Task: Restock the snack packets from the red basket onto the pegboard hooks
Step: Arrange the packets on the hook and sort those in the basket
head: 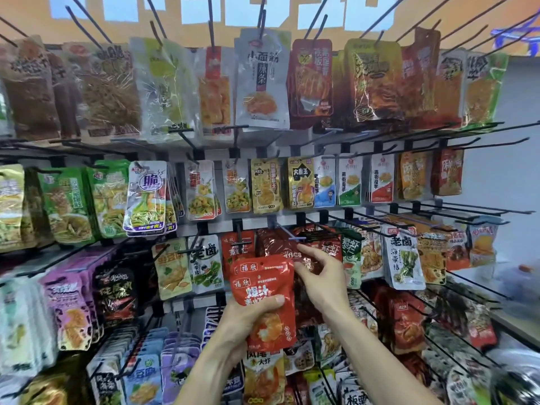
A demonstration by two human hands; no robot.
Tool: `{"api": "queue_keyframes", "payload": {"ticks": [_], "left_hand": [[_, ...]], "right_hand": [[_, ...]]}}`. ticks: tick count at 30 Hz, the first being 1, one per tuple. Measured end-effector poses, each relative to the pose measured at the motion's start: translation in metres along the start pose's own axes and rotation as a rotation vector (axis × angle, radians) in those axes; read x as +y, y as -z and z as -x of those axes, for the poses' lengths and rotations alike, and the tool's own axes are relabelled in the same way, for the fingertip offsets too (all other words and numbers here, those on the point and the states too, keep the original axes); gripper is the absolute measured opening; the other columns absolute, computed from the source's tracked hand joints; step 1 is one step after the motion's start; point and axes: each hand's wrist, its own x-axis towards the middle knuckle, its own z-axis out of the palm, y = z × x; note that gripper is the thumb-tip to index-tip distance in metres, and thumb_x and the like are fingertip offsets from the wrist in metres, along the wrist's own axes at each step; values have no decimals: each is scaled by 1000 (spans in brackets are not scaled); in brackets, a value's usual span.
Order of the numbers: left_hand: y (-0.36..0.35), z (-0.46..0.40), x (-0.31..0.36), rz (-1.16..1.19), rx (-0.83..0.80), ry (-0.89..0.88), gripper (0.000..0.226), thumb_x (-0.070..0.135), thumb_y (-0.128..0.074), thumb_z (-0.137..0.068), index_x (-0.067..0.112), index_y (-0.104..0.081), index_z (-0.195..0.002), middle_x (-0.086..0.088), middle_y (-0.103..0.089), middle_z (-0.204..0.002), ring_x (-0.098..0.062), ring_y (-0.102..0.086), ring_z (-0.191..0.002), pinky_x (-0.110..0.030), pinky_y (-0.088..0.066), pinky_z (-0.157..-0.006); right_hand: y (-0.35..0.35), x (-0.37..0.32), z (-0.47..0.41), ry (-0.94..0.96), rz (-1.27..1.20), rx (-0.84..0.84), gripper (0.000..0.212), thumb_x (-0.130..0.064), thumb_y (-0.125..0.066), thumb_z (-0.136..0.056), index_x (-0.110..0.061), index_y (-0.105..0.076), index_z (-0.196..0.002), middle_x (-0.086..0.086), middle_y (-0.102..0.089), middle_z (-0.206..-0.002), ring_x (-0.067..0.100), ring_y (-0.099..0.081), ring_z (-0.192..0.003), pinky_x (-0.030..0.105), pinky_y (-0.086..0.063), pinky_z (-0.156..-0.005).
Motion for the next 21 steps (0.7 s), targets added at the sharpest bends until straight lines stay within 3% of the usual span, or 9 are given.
{"api": "queue_keyframes", "payload": {"ticks": [4,9,14,17,21], "left_hand": [[1,-5,-1,-24,-8,-6,60,12,-91,-66,4,-68,-121,-18,-80,-105,-36,-79,-93,-39,-64,-71],[3,-9,2,-48,-17,8,57,12,-91,-65,5,-70,-117,-18,-80,-104,-35,-79,-92,-40,-64,-71],[9,-13,0,-96,-23,10,65,15,-99,-62,4,-70,-119,-17,-80,-104,-35,-79,-93,-43,-63,-76],[11,-15,0,-101,-25,13,59,14,-93,-64,3,-71,-117,-17,-80,-103,-35,-79,-92,-42,-64,-75],[13,-15,2,-109,-12,1,57,14,-93,-65,5,-71,-117,-15,-81,-102,-32,-79,-89,-41,-63,-75]], "right_hand": [[-8,3,-2,-33,-75,100,17,-33,-76,-94,-32,-78,-111,-15,-73,-116,7,-66,-114,41,-54,-104],[-19,1,-9,-42,-54,191,10,-27,-79,-91,-33,-72,-93,-18,-72,-106,8,-65,-108,42,-53,-98],[-21,5,-11,-33,-9,186,12,-24,-77,-93,-35,-73,-95,-20,-72,-106,8,-66,-106,44,-54,-94],[-21,9,-13,-24,-25,192,15,-25,-77,-93,-37,-77,-102,-20,-74,-108,5,-67,-104,43,-57,-94],[-31,12,-16,-48,49,237,13,-35,-81,-89,-46,-75,-91,-19,-75,-112,11,-68,-111,53,-54,-98]]}}
